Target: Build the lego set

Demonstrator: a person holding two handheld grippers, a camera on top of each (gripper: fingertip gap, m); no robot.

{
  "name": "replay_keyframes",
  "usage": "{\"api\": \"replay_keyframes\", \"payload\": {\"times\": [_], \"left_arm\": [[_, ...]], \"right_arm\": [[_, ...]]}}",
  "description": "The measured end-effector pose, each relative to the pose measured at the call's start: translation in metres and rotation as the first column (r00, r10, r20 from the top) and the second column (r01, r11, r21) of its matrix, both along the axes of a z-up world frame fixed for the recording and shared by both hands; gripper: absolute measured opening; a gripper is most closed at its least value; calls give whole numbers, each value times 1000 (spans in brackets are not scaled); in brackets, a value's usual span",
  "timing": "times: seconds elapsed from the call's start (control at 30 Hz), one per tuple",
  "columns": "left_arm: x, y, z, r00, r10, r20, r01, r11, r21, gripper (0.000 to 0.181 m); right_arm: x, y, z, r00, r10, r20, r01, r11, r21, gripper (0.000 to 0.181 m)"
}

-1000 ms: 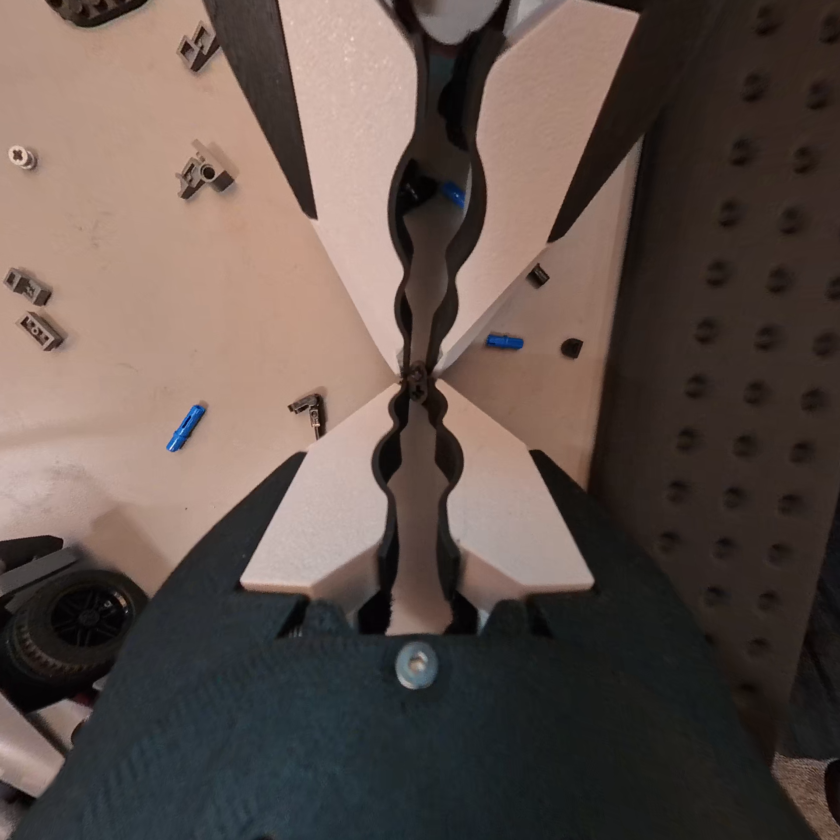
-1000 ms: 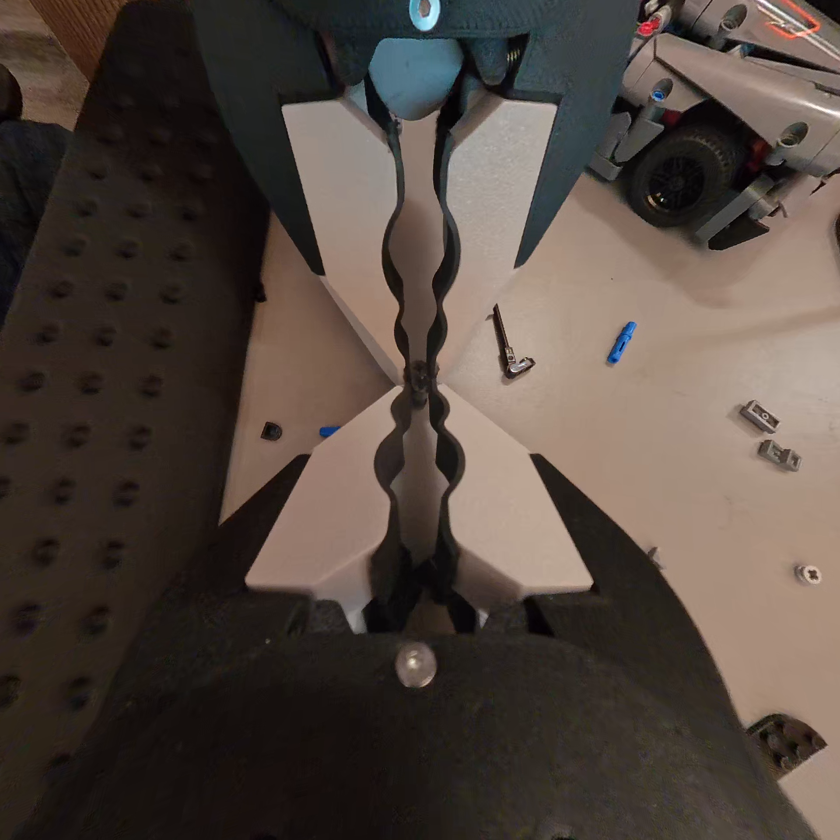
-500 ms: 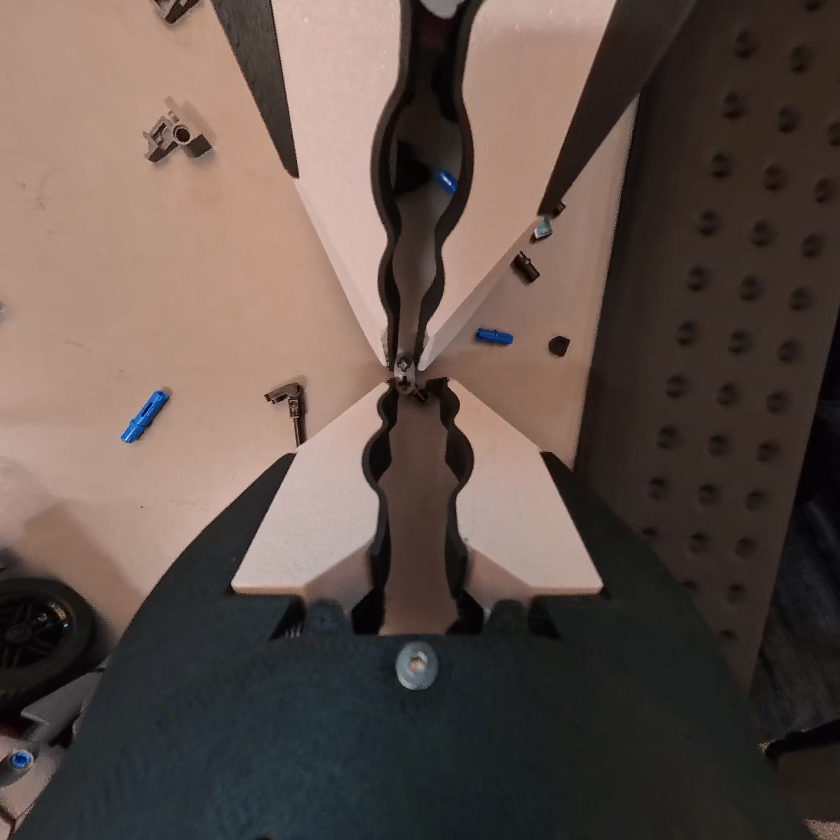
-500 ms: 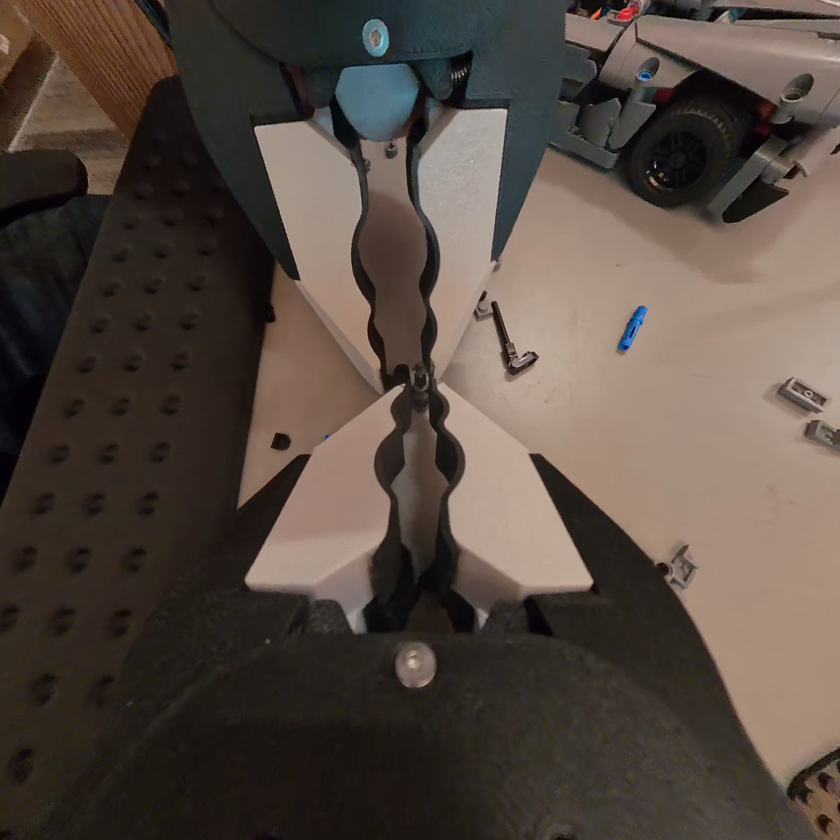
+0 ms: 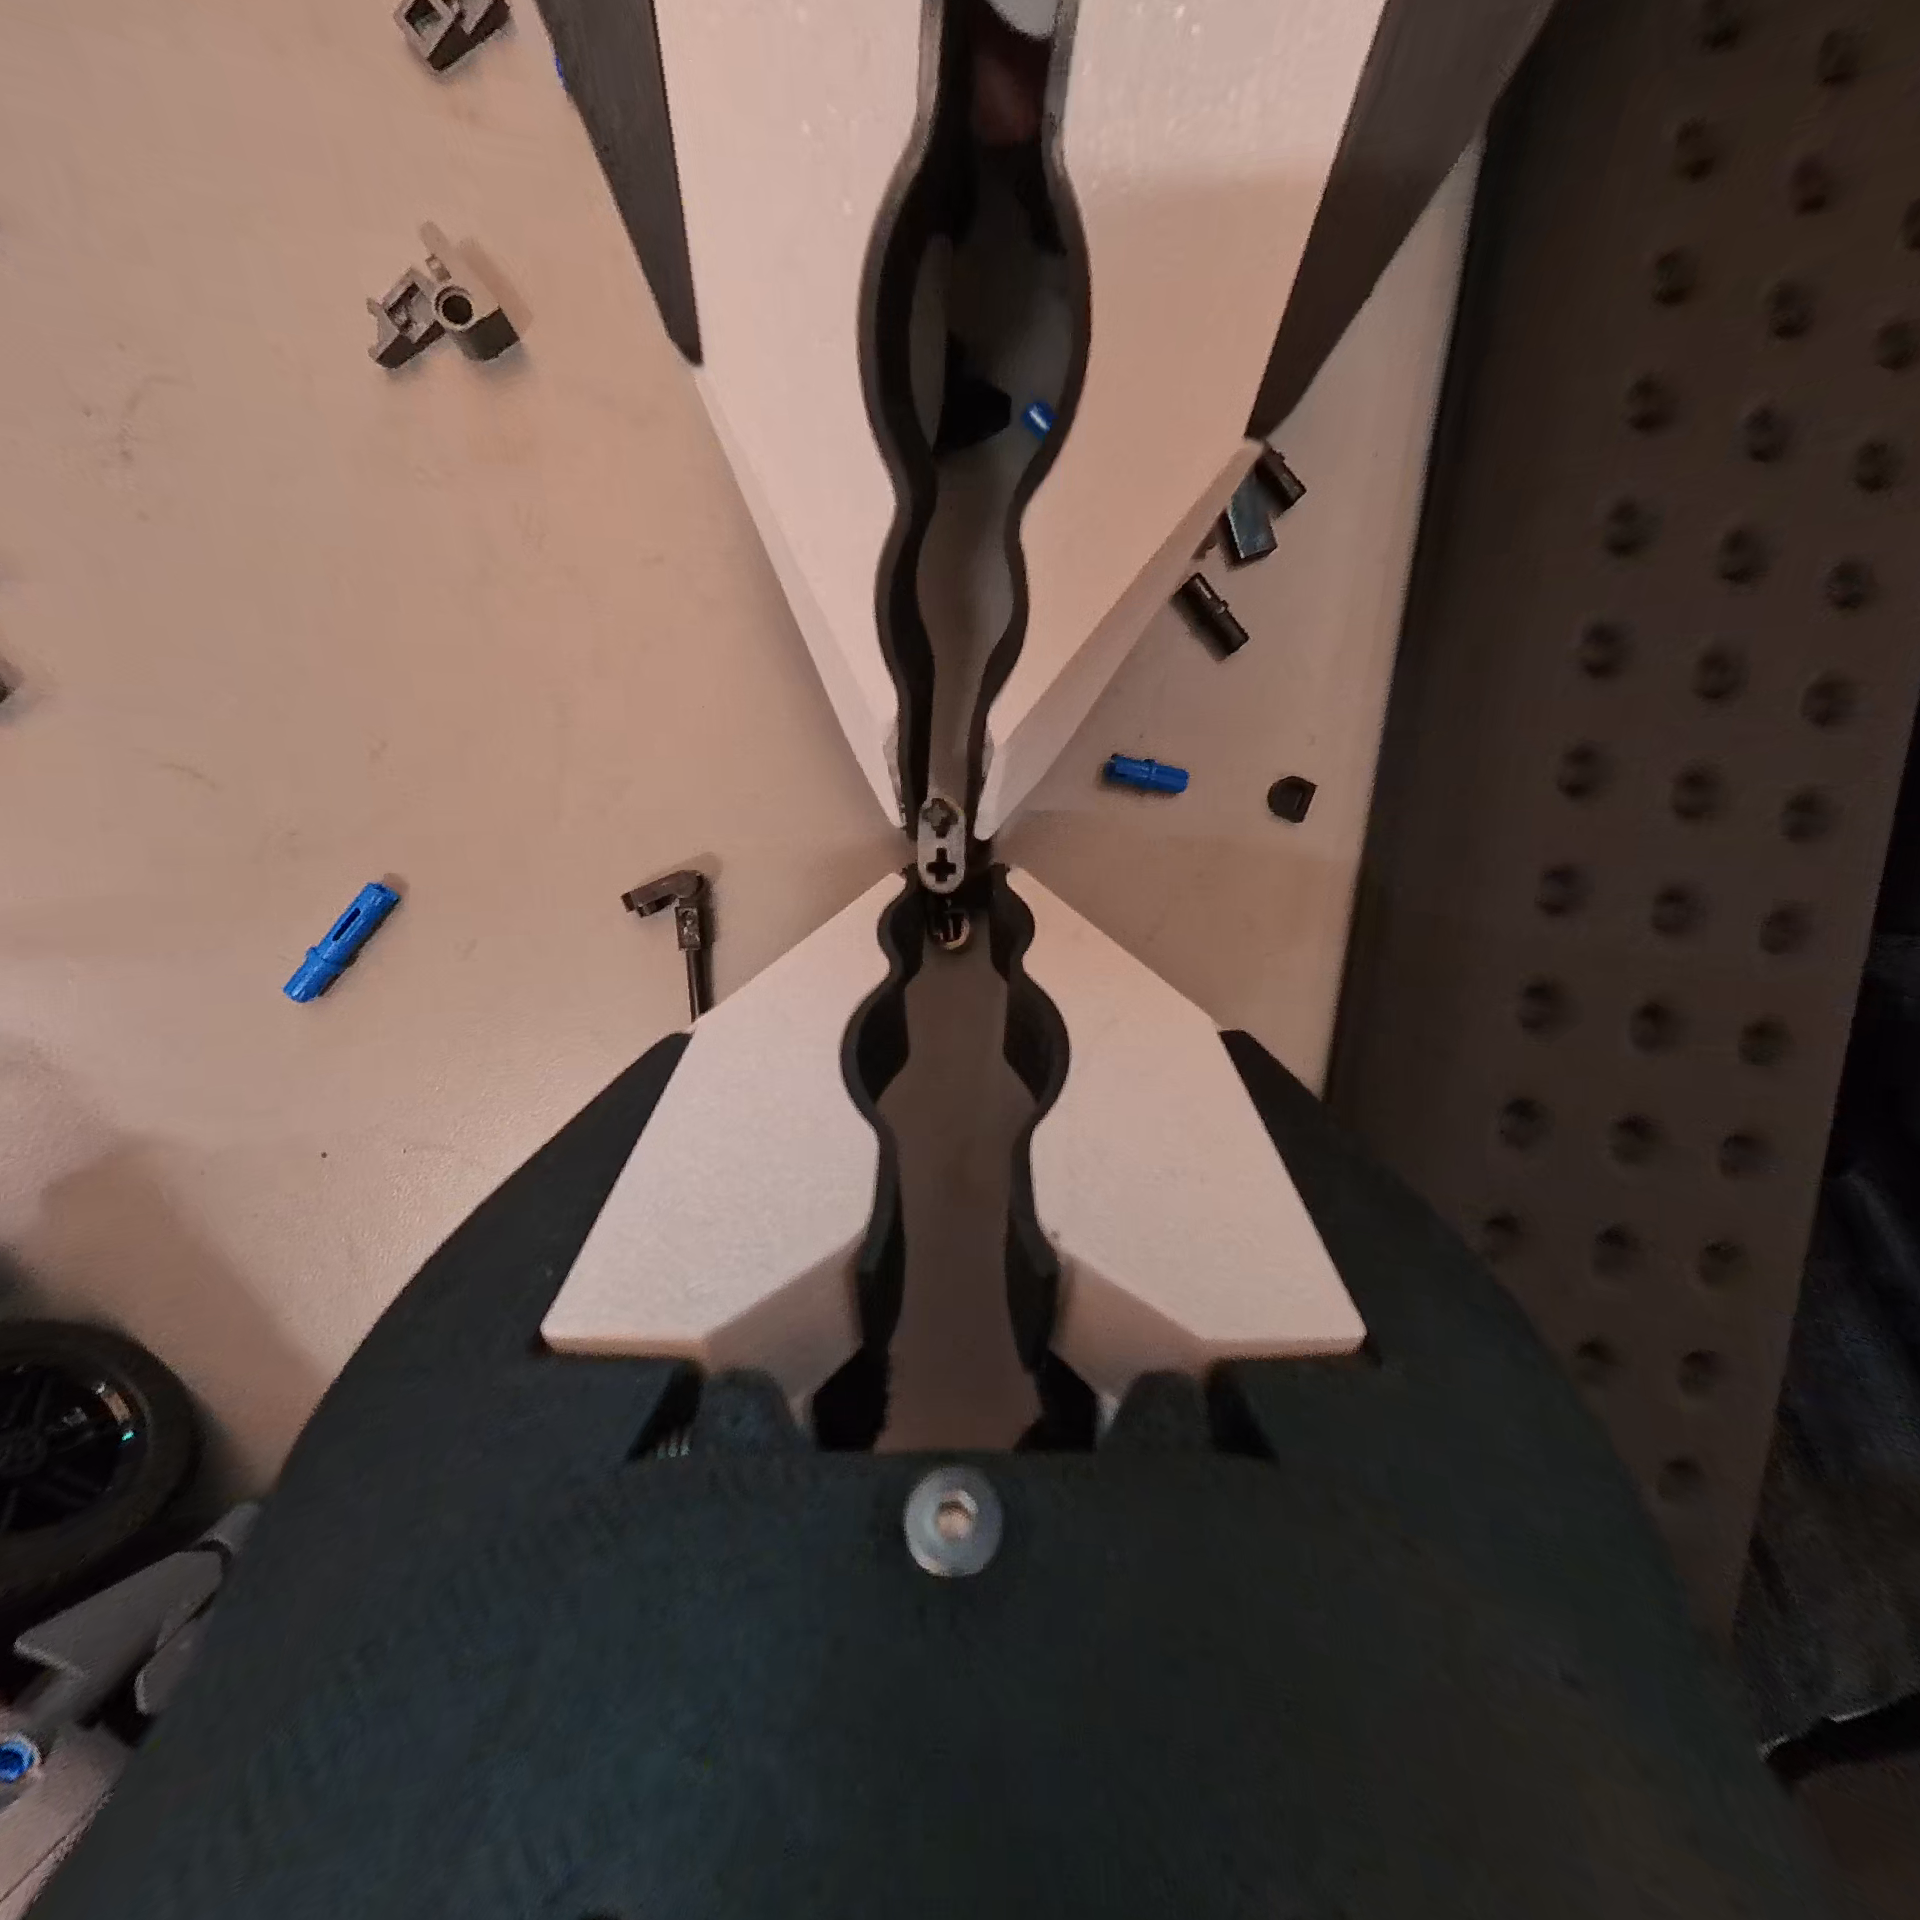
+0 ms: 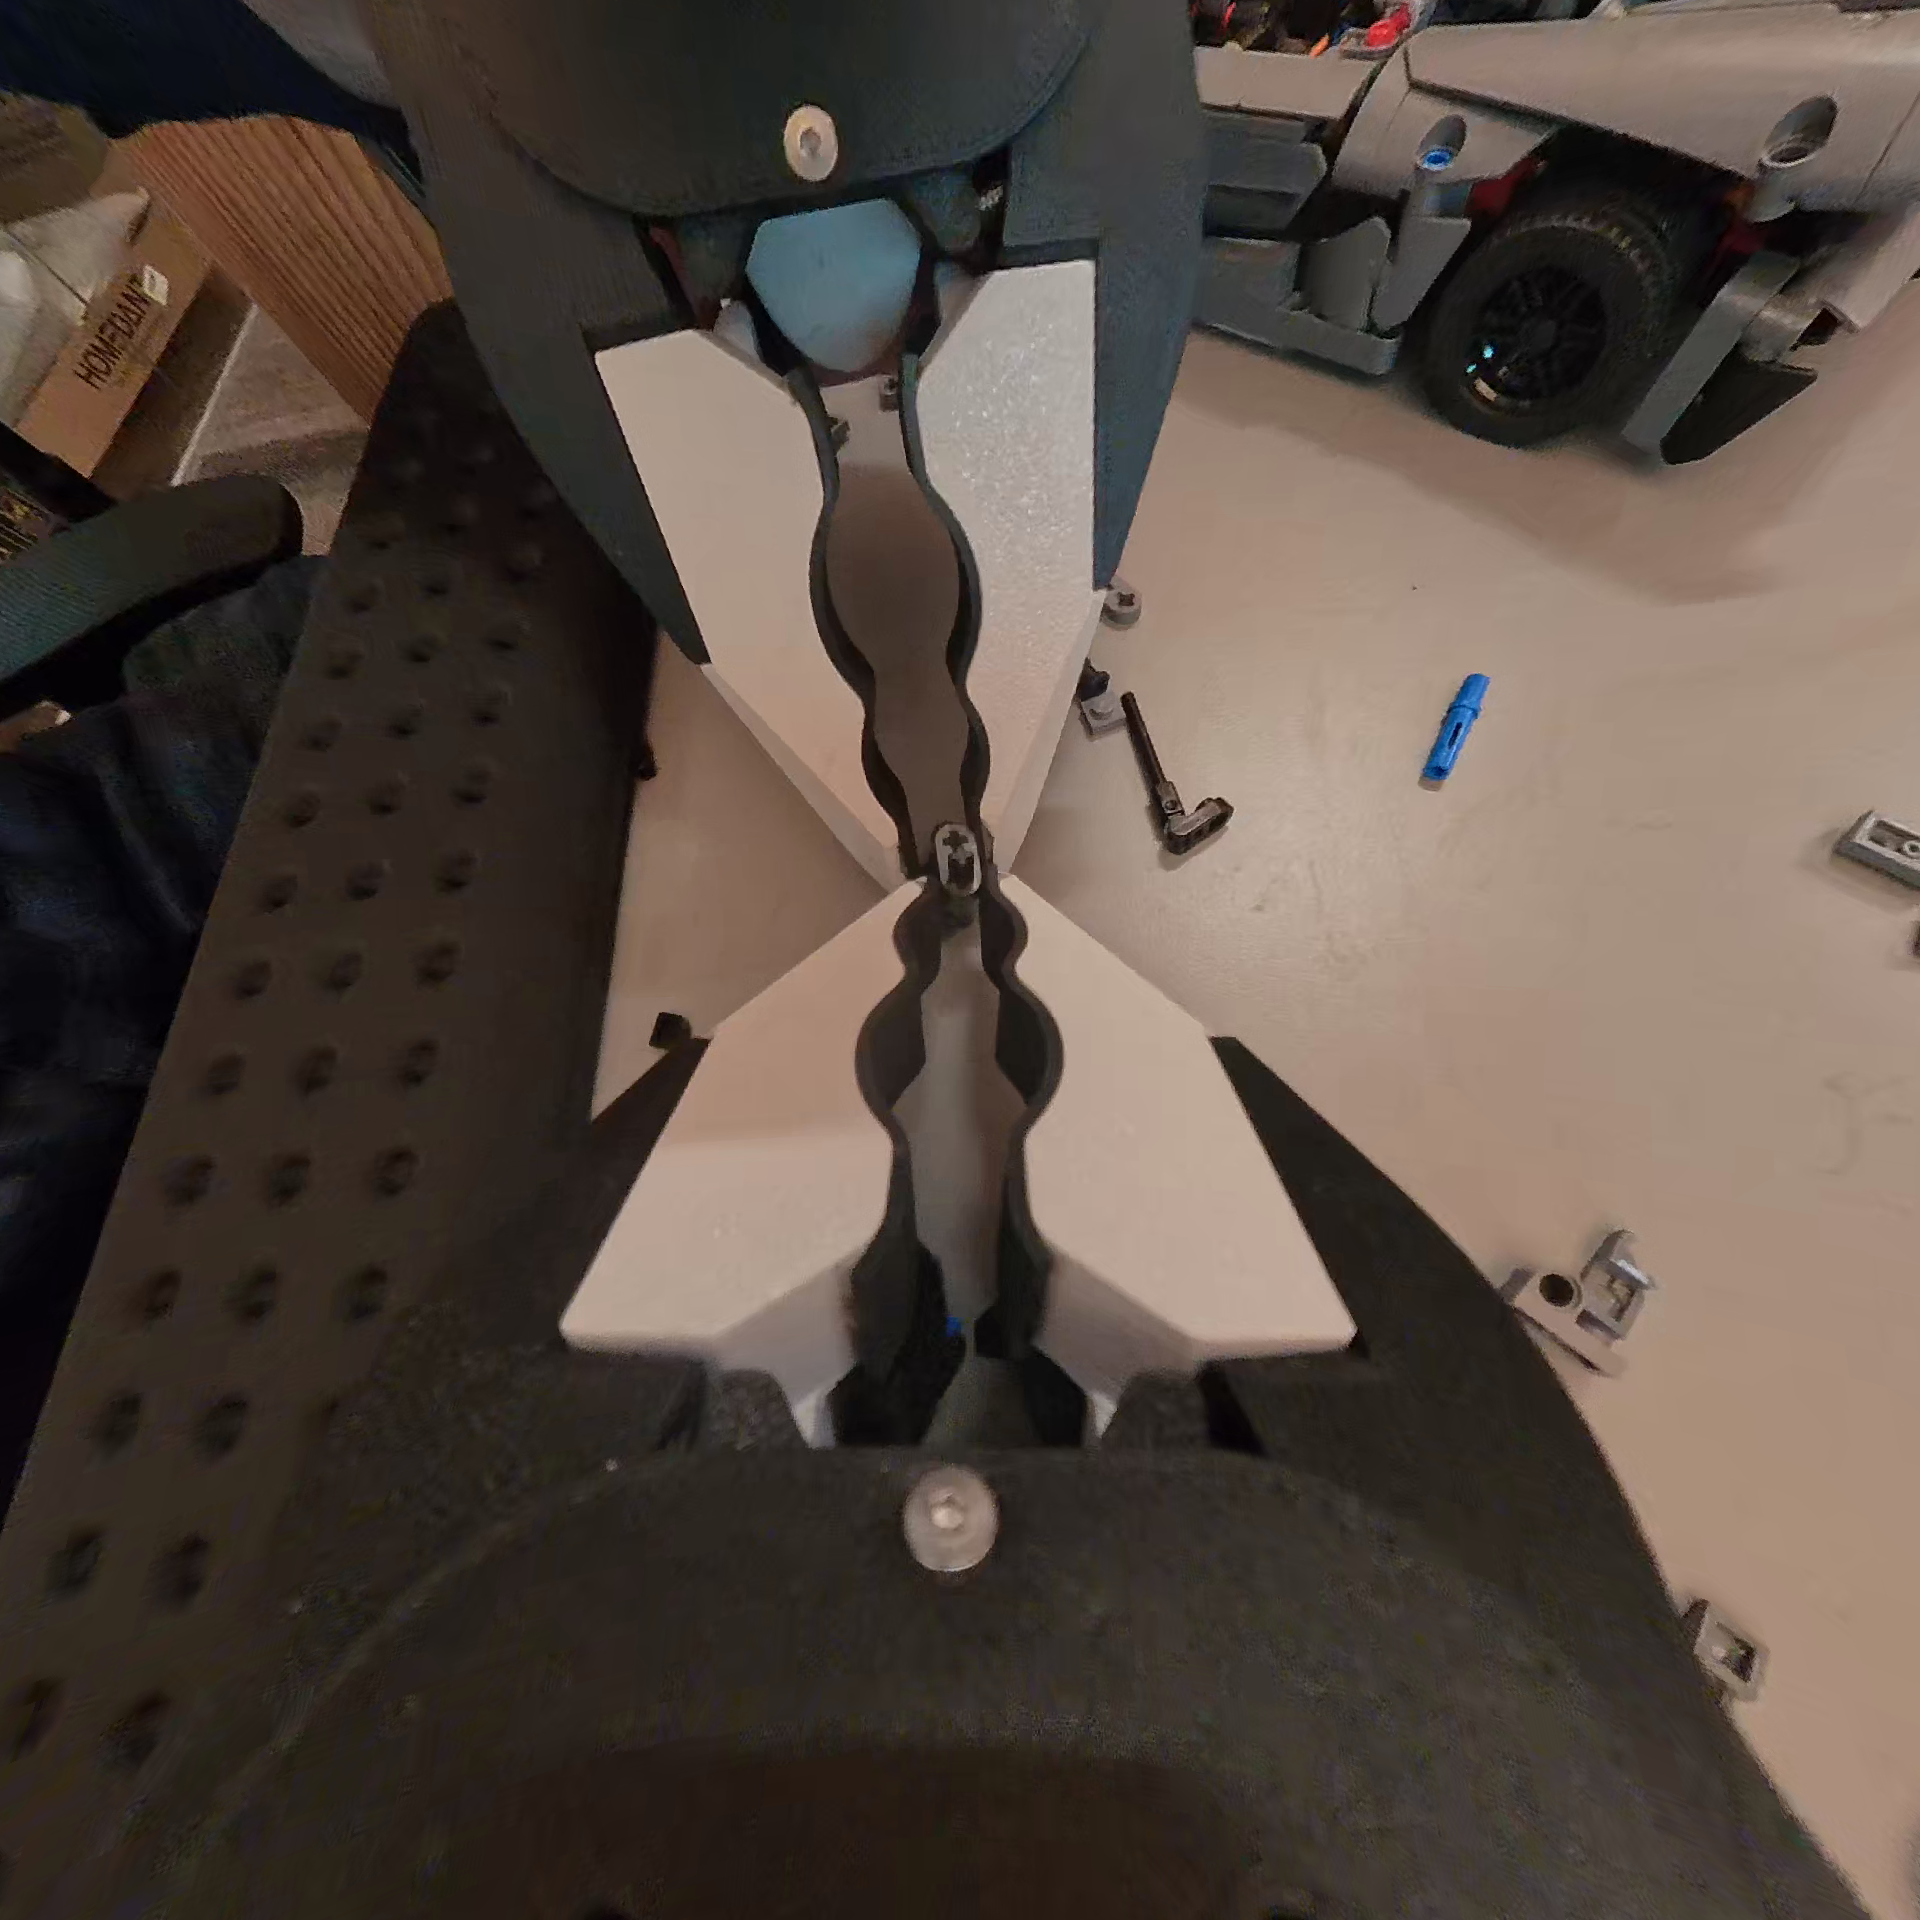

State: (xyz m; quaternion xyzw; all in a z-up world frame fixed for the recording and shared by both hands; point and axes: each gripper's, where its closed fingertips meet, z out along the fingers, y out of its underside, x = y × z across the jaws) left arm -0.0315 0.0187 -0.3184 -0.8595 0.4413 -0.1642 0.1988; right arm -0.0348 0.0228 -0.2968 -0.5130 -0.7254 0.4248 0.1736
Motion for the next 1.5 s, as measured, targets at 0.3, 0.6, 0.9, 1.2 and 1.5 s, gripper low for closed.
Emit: {"api": "replay_keyframes", "payload": {"times": [0.3, 0.6, 0.9, 1.2, 1.5], "left_arm": [[-3, 0, 4, 1000, 31, -5, -31, 999, 8, 22], [-3, 1, 4, 1000, -2, -15, 2, 999, 44, 9], [1, 2, 12, 1000, -22, 18, 21, 997, 70, 6], [2, 0, 8, 999, -33, -7, 34, 998, 56, 6], [1, 2, 4, 1000, 0, -5, 0, 999, 42, 6]], "right_arm": [[1, 2, -2, 1000, -9, 14, 10, 1000, -1, 5], [0, -1, 3, 1000, -5, -12, 5, 1000, -9, 5], [0, -3, 4, 1000, 0, -21, 0, 1000, 22, 5], [0, -4, 3, 1000, 19, -24, -16, 995, 99, 7], [1, 0, 2, 1000, -14, 1, 14, 999, 48, 4]]}}
